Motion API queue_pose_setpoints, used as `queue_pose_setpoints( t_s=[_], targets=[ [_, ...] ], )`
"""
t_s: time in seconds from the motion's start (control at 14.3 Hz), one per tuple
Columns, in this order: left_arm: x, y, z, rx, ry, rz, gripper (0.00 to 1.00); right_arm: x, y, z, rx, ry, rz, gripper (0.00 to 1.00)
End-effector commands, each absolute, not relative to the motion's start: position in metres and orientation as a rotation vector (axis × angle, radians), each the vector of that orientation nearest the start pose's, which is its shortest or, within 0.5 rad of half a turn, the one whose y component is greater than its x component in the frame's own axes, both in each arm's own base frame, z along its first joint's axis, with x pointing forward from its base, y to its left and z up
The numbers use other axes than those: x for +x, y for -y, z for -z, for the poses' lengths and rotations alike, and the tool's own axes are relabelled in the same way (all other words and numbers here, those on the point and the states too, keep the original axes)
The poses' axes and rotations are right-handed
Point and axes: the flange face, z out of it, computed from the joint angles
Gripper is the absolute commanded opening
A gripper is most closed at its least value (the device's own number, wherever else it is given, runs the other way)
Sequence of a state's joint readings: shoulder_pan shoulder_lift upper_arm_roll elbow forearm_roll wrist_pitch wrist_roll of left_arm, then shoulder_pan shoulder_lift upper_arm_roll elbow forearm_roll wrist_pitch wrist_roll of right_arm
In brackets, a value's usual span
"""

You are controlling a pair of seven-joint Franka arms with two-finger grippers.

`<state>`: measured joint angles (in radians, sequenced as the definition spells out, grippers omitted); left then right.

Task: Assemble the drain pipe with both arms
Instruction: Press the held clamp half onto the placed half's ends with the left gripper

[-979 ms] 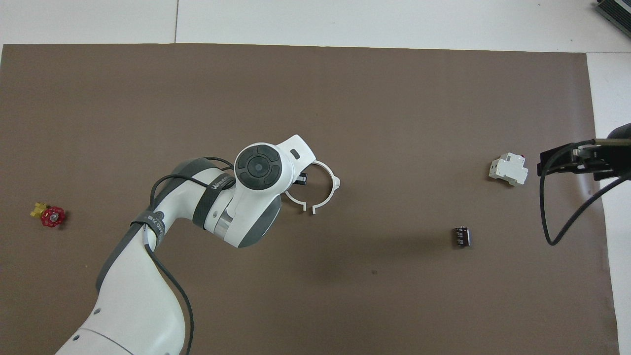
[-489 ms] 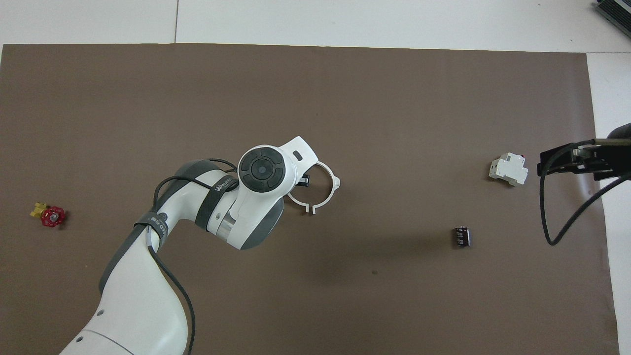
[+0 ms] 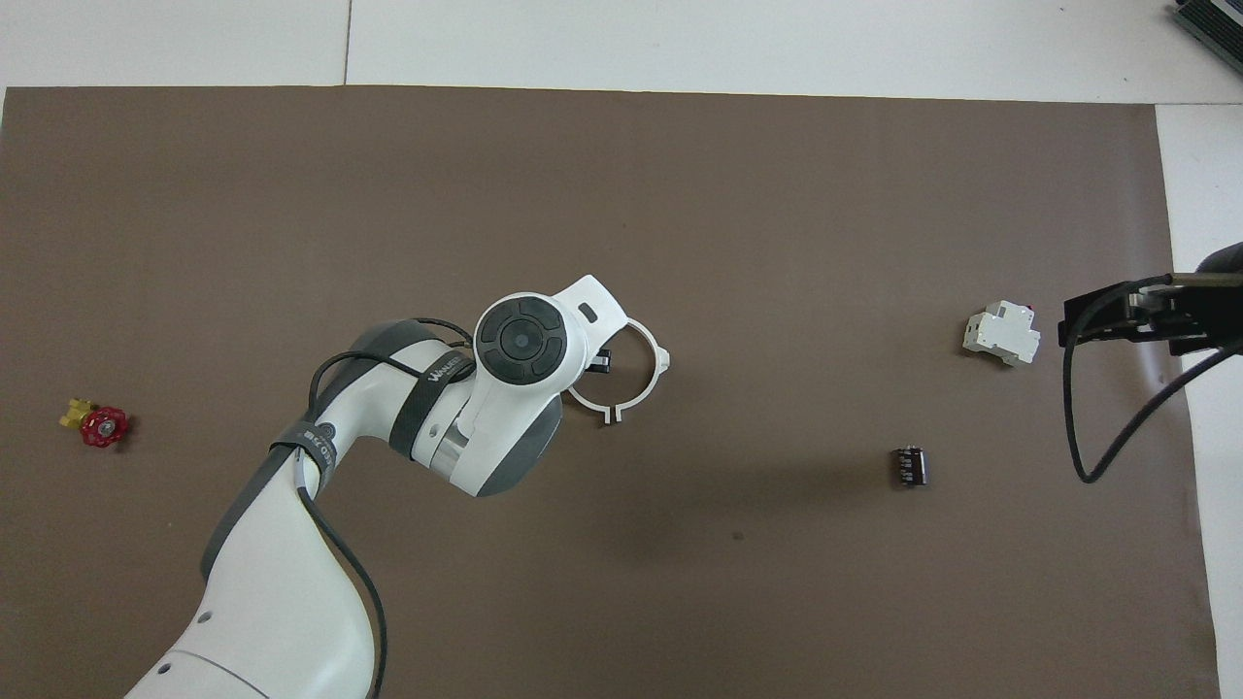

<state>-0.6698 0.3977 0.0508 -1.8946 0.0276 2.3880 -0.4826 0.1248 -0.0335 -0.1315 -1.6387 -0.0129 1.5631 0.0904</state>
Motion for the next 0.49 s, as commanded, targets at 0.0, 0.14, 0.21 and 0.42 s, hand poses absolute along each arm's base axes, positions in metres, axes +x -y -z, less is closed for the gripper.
queue_pose_setpoints(
  t_s=[0.0, 0.14, 0.21, 0.42],
  targets=[
    [0.5105, 0.3712, -0.3052, -3.13, -0.24, 0.181, 0.0, 0.5415, 0.0082, -0.6132, -3.146, -0.128, -0.058, 1.0],
    [0.5075, 0.375, -0.3051, -3.129, -0.247, 0.179, 0.0, 0.5415, 0.0084, -0.6132, -3.147, -0.128, -0.058, 1.0],
    [0.5075, 0.375, -0.3051, -3.13, -0.238, 0.179, 0.0, 0.5415, 0.0084, -0.6132, -3.147, -0.128, -0.058, 1.0],
    [0.5075, 0.375, -0.3051, -3.132, -0.224, 0.179, 0.0, 0.5415, 0.0084, -0.6132, -3.147, -0.13, -0.058, 1.0]
  ],
)
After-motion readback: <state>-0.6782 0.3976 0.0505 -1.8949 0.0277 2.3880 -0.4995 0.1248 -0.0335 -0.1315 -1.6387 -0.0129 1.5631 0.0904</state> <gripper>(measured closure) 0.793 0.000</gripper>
